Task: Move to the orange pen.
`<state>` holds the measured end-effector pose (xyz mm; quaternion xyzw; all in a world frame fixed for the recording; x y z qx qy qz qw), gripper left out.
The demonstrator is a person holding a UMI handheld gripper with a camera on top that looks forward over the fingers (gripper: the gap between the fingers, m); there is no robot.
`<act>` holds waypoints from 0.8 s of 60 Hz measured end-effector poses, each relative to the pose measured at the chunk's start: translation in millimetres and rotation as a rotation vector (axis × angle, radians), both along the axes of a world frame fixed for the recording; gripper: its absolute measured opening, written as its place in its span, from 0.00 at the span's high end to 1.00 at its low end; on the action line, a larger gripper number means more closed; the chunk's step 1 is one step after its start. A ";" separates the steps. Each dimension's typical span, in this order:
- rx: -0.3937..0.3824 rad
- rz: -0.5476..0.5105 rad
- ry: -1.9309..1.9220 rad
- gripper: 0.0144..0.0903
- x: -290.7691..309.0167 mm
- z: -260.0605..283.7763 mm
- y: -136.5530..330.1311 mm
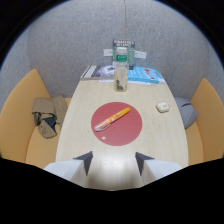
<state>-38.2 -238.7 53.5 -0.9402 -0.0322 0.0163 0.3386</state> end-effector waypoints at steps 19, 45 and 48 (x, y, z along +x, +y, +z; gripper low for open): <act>0.000 0.000 -0.015 0.05 -6.6 -29.9 67.1; -0.011 -0.012 -0.022 0.04 -12.1 -48.4 112.1; -0.011 -0.012 -0.024 0.04 -11.8 -48.6 112.1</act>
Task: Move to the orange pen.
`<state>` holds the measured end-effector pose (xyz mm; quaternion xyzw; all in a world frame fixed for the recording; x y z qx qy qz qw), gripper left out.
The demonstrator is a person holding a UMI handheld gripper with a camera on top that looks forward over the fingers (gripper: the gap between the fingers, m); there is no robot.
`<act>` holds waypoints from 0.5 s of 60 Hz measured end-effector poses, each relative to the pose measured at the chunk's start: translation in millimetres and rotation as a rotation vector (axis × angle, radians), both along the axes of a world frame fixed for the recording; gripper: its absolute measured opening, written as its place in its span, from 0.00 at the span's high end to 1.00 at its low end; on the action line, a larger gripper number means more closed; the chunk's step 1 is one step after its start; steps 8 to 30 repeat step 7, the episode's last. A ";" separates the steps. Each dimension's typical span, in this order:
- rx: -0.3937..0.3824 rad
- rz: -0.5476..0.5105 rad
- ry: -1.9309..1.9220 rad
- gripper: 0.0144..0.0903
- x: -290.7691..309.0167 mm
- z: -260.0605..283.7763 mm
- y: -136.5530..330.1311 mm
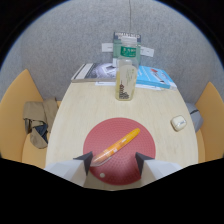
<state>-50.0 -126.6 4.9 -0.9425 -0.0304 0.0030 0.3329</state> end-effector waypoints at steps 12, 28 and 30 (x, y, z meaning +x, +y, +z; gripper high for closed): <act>-0.006 -0.004 0.000 0.04 -0.4 -1.8 -3.2; -0.006 -0.004 0.000 0.04 -0.4 -1.8 -3.2; -0.006 -0.004 0.000 0.04 -0.4 -1.8 -3.2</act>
